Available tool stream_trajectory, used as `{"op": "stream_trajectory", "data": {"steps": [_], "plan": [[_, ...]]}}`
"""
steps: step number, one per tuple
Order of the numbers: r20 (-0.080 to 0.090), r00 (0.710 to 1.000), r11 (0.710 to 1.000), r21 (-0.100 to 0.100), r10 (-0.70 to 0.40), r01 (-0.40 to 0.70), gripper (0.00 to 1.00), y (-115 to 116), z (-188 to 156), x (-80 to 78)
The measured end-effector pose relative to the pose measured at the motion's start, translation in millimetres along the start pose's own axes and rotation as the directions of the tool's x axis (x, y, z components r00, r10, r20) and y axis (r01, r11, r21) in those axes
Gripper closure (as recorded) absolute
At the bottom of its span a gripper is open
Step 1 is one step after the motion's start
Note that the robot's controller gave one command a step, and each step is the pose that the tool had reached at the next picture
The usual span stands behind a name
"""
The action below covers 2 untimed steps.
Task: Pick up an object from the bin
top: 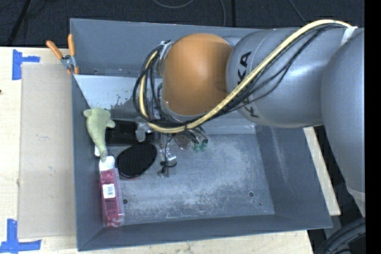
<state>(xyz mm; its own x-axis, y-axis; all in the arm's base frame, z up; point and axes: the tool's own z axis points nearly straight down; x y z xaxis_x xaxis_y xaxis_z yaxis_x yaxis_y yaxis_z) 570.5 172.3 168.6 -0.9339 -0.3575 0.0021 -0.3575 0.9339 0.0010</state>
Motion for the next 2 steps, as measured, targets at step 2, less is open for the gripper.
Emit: {"op": "stream_trajectory", "data": {"steps": [2], "plan": [[0.004, 0.962, 0.962, 0.002, -0.274, 0.274, 0.0, 1, 68, -28.4]]}}
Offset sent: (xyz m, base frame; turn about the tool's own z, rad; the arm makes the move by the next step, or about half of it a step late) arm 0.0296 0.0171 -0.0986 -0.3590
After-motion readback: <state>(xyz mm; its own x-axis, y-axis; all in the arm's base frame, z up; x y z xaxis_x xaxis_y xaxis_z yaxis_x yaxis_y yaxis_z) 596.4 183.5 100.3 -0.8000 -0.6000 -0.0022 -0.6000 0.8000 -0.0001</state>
